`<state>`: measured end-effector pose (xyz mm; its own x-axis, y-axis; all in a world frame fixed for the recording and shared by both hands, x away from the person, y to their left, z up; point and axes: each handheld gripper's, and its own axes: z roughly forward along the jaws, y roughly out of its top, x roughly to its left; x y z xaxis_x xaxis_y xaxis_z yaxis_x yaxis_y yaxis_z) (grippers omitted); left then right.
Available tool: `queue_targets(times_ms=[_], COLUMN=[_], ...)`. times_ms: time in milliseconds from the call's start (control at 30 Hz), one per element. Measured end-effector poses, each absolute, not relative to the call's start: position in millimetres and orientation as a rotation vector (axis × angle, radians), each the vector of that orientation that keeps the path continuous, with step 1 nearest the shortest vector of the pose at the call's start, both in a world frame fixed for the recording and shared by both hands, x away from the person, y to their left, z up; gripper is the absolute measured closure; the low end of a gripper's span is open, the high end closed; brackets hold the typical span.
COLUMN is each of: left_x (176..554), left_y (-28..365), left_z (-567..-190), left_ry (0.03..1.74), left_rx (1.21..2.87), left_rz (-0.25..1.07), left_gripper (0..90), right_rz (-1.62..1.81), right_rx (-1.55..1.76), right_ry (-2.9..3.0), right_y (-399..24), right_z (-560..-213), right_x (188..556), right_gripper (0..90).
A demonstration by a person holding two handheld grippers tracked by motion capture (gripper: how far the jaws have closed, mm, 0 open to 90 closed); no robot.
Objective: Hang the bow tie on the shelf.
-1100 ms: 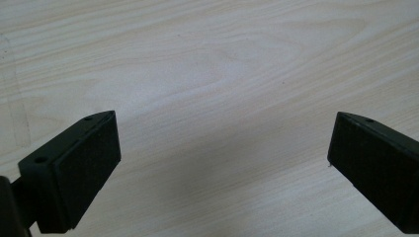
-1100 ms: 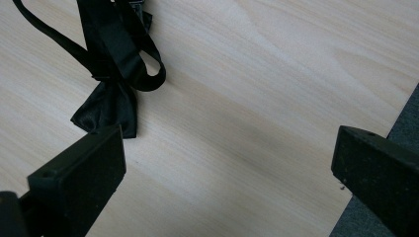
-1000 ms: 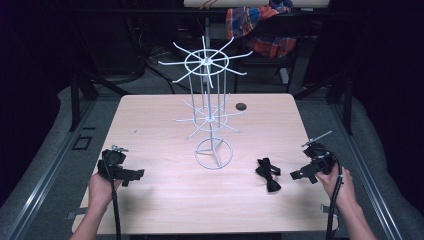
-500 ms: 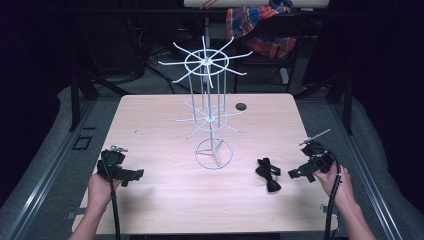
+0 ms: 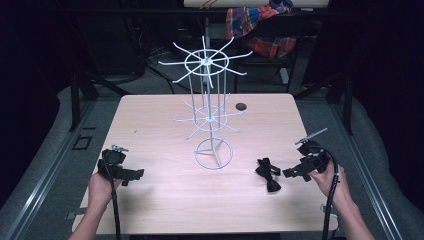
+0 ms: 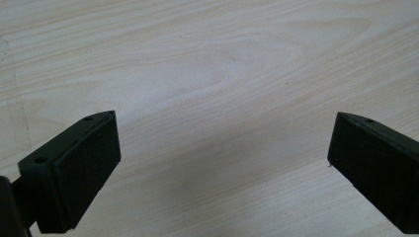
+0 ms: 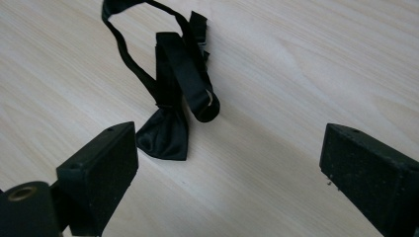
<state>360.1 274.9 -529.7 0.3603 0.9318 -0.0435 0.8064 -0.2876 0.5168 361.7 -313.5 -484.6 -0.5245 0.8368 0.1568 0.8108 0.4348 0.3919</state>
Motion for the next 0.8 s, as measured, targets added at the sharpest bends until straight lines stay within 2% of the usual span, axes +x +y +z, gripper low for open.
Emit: queue_targets(times_ms=[333,700,733,800], left_x=[361.0,362.1,362.4,362.7], left_y=[274.8,274.2,273.9,273.7], left_z=[-530.2,-531.3,-531.6,-531.9], left_ry=[1.506,1.505,1.506,1.505], left_rx=[2.179,2.186,2.187,2.188], left_rz=[0.374,0.367,0.366,0.366], left_gripper=[0.0,0.0,0.0,0.0], right_rz=[0.715,0.737,0.735,0.738], right_rx=[1.450,1.440,1.429,1.424], right_ry=[2.624,2.629,2.635,2.643], right_y=[-301.5,-287.3,-284.8,-282.0], right_z=[-481.6,-484.6,-485.1,-486.0], right_x=[359.5,361.9,363.4,364.9], right_gripper=[12.5,10.8,15.8,17.7])
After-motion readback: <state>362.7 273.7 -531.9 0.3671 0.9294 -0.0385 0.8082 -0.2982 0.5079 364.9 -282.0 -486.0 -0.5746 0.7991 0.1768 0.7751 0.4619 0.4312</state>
